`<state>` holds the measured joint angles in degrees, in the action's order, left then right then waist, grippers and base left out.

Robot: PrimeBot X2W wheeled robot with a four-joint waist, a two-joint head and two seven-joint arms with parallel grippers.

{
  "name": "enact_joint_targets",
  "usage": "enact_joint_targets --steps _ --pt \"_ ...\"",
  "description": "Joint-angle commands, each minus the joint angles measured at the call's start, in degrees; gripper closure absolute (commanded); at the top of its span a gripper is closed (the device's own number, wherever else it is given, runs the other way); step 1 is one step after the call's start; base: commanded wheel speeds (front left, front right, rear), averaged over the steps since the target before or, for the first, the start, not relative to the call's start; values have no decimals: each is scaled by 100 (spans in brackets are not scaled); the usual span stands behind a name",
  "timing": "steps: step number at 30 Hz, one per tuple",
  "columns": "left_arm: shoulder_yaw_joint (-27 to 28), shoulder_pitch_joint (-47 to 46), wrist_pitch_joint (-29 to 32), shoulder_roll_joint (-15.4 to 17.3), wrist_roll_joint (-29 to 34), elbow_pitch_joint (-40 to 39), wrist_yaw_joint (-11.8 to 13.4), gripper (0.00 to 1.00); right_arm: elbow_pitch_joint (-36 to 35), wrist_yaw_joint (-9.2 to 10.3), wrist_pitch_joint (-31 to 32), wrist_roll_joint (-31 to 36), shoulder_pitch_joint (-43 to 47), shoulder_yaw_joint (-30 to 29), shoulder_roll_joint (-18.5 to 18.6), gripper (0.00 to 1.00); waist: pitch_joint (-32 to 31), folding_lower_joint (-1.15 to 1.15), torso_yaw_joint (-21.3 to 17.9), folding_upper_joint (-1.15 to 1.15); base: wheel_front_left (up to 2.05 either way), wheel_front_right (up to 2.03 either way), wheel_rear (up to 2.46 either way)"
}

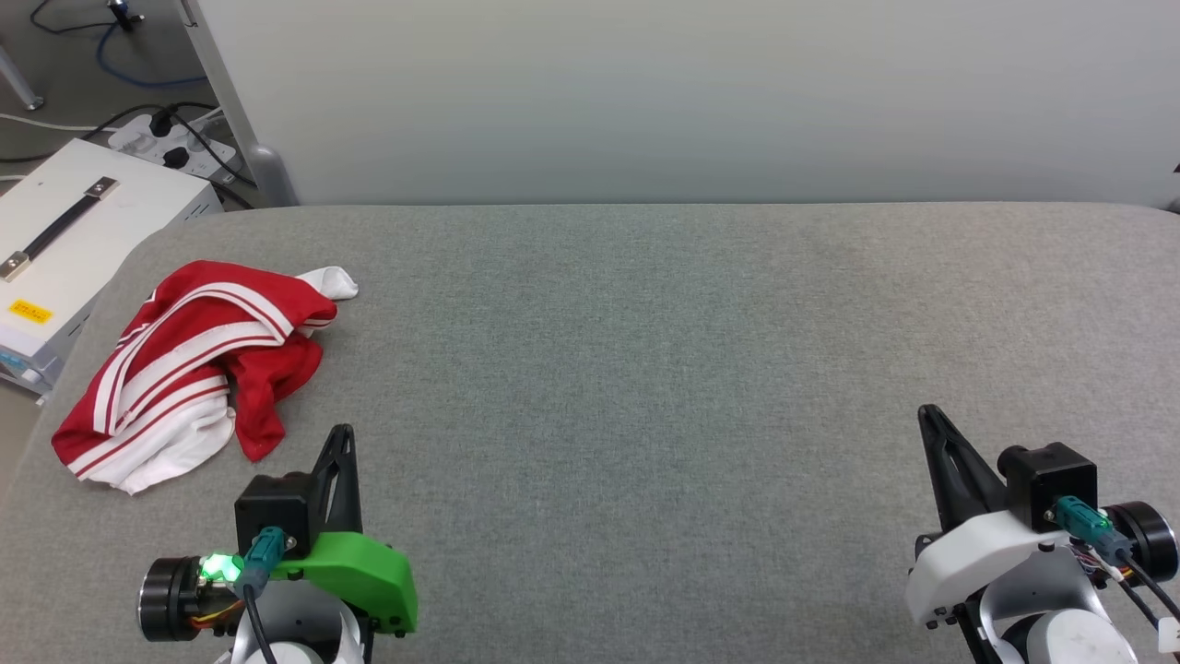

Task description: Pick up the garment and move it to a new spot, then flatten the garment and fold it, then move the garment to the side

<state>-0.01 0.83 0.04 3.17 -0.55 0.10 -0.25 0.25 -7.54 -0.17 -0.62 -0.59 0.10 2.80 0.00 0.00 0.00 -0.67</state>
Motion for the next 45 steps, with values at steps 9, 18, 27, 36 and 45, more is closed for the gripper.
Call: enact_joint_targets --steps 9,18,27,36,45 --pt "1 -83 -4 -29 55 -10 25 100 -25 5 17 62 59 -10 8 100 0 0 0 67 0 0 0" --pt "2 2 -63 0 -69 52 1 0 30 0 -62 -81 2 -34 -1 0 5 0 0 3 0 0 0" --pt "-1 -6 -171 -2 -182 141 -6 0 51 1 -168 -182 -10 -106 0 0 21 0 2 8 0 0 0" --pt "-11 -16 -276 -4 -289 212 -29 0 13 1 -272 -305 -19 -147 1 0 39 0 6 12 0 0 0" --pt "-15 -22 -383 -7 -401 242 -60 0 -79 1 -378 -384 -29 -187 1 0 56 0 12 17 0 0 0"
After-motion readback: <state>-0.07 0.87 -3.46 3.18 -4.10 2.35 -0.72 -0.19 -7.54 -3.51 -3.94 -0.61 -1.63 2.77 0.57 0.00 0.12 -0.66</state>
